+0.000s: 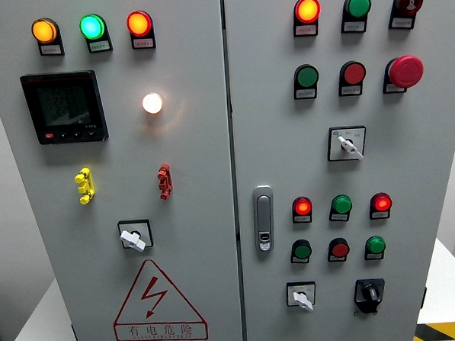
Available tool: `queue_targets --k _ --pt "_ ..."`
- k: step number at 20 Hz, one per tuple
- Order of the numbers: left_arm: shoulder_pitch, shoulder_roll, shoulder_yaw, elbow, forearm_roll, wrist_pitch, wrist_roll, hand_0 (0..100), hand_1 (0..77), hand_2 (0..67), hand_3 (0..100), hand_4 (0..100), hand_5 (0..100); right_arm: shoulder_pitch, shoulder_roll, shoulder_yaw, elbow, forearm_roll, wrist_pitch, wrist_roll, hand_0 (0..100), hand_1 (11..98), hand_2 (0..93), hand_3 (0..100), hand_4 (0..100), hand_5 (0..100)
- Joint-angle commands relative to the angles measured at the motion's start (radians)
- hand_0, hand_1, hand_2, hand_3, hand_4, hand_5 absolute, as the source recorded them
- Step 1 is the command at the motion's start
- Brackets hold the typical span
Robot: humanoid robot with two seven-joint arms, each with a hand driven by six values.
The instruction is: Trip black knob to open circuit
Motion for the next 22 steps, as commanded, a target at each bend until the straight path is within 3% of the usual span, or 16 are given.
queue_targets --k 1,6,8,9,13,16,19,22 --pt "0.0 -0.001 0.0 0.0 0.0 0.0 0.0 0 3.5 12.9 21 7 2 -0.002 0.0003 -0.003 0.001 0.001 -0.001 -0.006 76 34.2 3.3 25 17 21" --pt "0.0 0.0 0.0 0.0 0.0 0.0 0.0 0 3.4 12.9 21 7 2 -0.007 -0.0012 0.001 0.002 -0.005 -0.009 -0.023 75 34.2 3.2 25 17 21" --pt "0.0 0.0 0.0 0.0 0.0 0.0 0.002 0 3.3 12.9 21 7 2 -0.004 -0.0027 0.055 0.007 -0.034 -0.005 -0.024 75 34.3 3.2 25 16 21" --pt "0.0 0.0 0.0 0.0 0.0 0.0 0.0 0 3.2 12.9 21 7 2 -0.002 -0.0027 0.136 0.013 -0.083 0.0 -0.032 75 34.3 3.1 25 16 21" --pt "0.0 0.0 0.0 0.0 0.0 0.0 0.0 0 3.2 12.9 21 7 2 -0.013 -0.0012 0.459 0.021 -0.428 0.006 -0.081 75 34.3 3.1 25 16 21" --pt "0.0 0.0 0.0 0.0 0.0 0.0 0.0 0 3.2 12.9 21 7 2 -0.016 -0.0012 0.69 0.022 -0.64 0.064 -0.107 75 34.3 3.1 25 16 20" --pt "0.0 0.0 0.0 0.0 0.0 0.0 0.0 0 3.2 12.9 21 7 2 -0.007 -0.0073 0.68 0.008 -0.67 0.071 -0.118 75 34.3 3.1 24 16 20" --pt "0.0 0.0 0.0 0.0 0.0 0.0 0.0 0 3.4 12.9 21 7 2 0.01 -0.0058 0.686 0.004 -0.657 0.074 -0.116 75 33.9 3.1 24 15 19"
